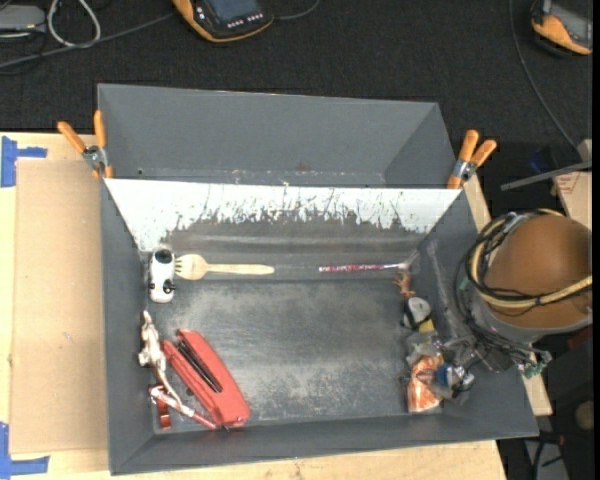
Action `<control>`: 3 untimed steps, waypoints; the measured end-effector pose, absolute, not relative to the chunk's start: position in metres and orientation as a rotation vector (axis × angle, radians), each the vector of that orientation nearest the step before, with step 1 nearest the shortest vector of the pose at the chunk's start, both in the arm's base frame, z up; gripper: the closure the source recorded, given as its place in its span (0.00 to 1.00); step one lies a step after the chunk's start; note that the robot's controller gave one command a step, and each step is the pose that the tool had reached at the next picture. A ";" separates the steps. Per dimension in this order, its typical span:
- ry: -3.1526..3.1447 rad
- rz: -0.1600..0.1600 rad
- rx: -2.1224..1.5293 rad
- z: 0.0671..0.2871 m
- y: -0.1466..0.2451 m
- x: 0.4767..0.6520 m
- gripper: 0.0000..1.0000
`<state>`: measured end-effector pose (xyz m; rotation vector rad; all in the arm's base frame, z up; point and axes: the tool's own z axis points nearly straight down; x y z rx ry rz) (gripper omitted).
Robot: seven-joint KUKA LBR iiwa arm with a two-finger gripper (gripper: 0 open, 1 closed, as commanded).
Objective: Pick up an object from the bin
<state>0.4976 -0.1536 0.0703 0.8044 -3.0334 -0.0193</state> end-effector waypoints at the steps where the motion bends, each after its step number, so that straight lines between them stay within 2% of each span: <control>1: -3.034 -0.019 0.804 0.070 -0.154 0.498 1.00; 2: -2.972 -0.028 0.995 0.153 -0.153 0.482 1.00; 3: -3.011 -0.021 0.891 0.246 -0.152 0.486 1.00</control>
Offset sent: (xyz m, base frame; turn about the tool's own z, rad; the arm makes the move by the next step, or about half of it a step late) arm -0.0189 -0.0015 0.0969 -0.1502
